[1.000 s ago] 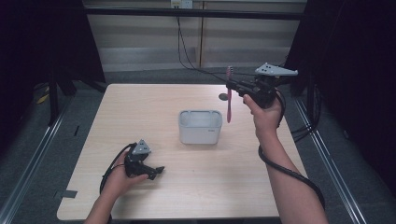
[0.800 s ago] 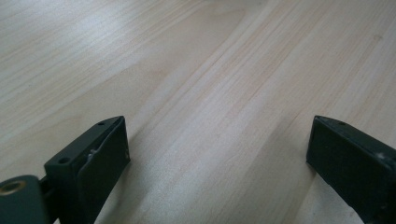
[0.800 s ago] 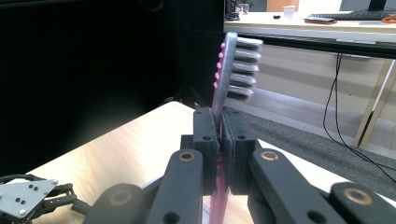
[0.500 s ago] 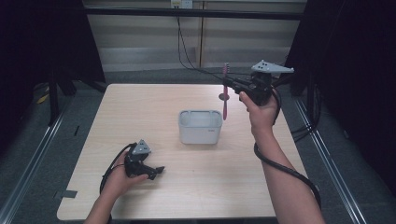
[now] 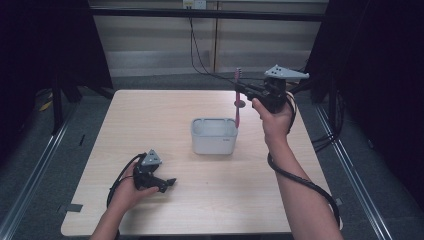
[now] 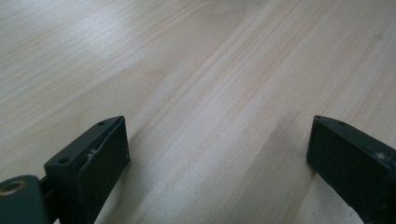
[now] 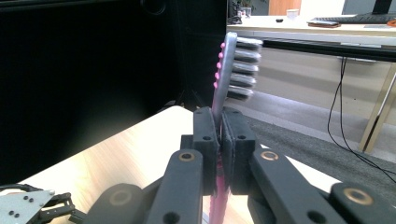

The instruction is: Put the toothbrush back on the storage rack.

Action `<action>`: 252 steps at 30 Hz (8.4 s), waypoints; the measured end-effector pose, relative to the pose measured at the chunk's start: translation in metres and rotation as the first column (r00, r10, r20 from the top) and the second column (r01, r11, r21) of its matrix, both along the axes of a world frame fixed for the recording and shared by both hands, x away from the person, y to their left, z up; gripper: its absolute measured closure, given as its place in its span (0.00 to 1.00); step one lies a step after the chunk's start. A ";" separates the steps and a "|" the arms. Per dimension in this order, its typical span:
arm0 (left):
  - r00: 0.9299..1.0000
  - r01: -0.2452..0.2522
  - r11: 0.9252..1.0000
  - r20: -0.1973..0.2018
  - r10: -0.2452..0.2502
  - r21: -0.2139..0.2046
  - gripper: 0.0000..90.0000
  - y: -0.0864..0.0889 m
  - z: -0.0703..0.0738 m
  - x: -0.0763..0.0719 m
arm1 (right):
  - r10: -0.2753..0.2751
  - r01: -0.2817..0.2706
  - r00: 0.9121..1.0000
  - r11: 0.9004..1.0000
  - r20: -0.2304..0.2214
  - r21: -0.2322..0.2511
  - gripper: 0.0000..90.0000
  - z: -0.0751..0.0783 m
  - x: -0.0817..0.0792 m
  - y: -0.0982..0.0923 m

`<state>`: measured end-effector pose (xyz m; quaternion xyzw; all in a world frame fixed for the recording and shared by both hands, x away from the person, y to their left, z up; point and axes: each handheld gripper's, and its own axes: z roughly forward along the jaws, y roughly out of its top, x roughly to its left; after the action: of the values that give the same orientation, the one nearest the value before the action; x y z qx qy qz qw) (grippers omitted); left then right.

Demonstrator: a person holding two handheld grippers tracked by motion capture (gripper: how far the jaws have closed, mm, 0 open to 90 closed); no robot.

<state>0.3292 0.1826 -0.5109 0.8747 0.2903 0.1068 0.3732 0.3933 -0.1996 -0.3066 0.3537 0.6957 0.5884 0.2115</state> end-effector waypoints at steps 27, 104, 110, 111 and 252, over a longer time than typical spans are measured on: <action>1.000 0.000 1.000 0.001 0.000 -0.002 0.06 0.000 0.000 0.000 | -0.017 0.017 1.000 1.000 -0.003 -0.004 0.95 -0.023 0.007 0.006; 1.000 0.007 1.000 -0.001 -0.007 0.006 0.06 0.000 0.000 0.000 | -0.012 0.011 0.999 1.000 -0.047 -0.018 0.95 -0.077 -0.001 0.006; 1.000 0.006 1.000 -0.001 -0.006 0.006 0.06 0.000 0.000 0.000 | -0.013 0.012 0.998 1.000 -0.056 -0.021 0.95 -0.083 -0.002 0.007; 1.000 0.006 1.000 -0.001 -0.006 0.006 0.06 0.000 0.000 0.000 | -0.012 0.011 0.998 1.000 -0.053 -0.020 0.95 -0.083 -0.002 0.007; 1.000 0.006 1.000 -0.001 -0.006 0.008 0.06 0.000 0.000 0.000 | -0.013 0.010 0.996 0.999 -0.091 -0.036 0.94 -0.126 -0.019 -0.004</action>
<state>0.3291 0.1829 -0.5106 0.8770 0.2873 0.1065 0.3701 0.3739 -0.2034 -0.4321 0.3804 0.7127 0.5581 0.1893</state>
